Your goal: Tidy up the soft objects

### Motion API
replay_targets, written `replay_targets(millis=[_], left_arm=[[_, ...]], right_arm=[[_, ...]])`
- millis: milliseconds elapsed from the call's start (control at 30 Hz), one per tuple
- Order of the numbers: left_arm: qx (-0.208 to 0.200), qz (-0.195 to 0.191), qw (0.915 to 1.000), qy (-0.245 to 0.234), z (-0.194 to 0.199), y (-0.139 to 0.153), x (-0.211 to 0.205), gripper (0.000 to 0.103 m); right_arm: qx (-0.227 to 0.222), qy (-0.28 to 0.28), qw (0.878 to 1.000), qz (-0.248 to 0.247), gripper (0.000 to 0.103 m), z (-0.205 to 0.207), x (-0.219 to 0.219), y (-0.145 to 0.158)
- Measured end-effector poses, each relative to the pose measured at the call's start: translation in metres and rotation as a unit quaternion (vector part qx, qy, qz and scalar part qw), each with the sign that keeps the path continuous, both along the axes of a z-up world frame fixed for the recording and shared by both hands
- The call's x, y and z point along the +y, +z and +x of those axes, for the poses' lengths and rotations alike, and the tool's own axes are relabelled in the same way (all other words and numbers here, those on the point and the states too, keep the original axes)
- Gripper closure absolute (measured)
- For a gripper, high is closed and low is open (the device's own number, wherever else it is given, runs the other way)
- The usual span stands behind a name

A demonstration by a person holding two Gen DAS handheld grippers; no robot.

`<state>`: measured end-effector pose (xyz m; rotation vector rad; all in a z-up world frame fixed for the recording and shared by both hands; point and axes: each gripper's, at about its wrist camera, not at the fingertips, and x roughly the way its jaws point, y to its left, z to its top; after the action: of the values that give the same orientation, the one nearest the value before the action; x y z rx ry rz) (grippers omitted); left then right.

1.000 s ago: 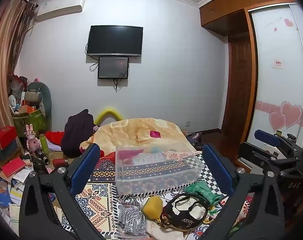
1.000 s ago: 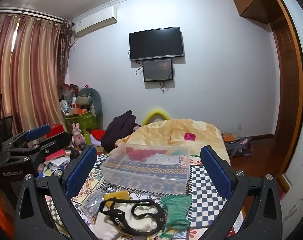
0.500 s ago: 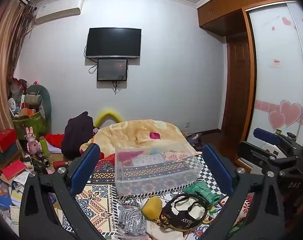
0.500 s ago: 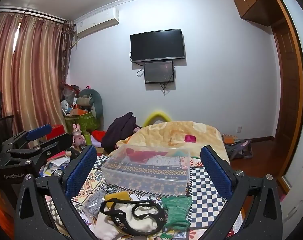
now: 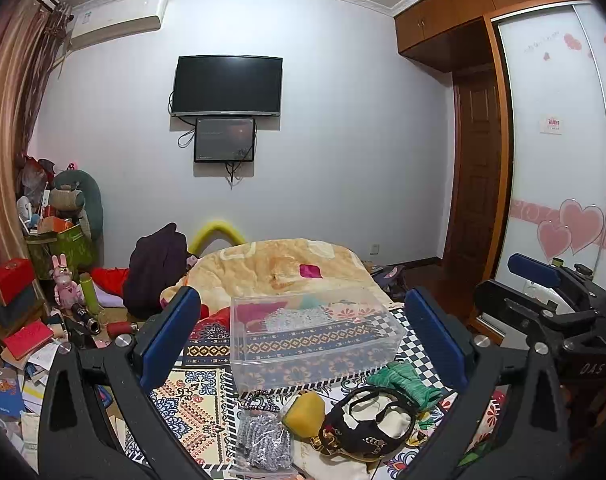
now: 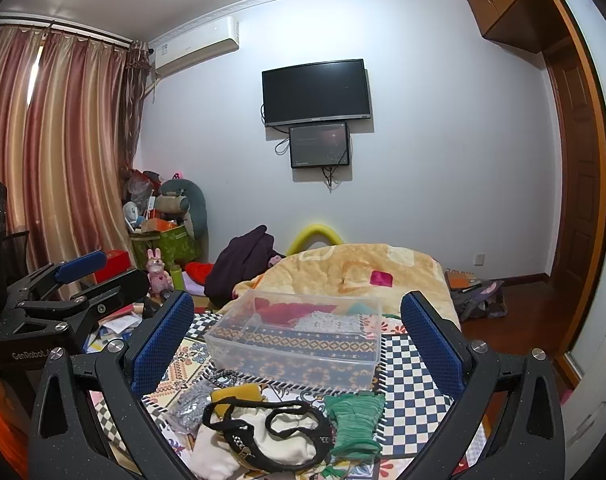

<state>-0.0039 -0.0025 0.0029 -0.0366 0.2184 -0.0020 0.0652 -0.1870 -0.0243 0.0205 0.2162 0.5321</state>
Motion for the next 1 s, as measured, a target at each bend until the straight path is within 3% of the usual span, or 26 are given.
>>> replay_targets(millis=[1000], left_arm=[[-0.002, 0.003, 1.0000, 0.004, -0.0012, -0.0033, -0.0037, 0.000]], right_arm=[[-0.007, 0.002, 1.000, 0.005, 0.000, -0.0019, -0.0033, 0.0086]])
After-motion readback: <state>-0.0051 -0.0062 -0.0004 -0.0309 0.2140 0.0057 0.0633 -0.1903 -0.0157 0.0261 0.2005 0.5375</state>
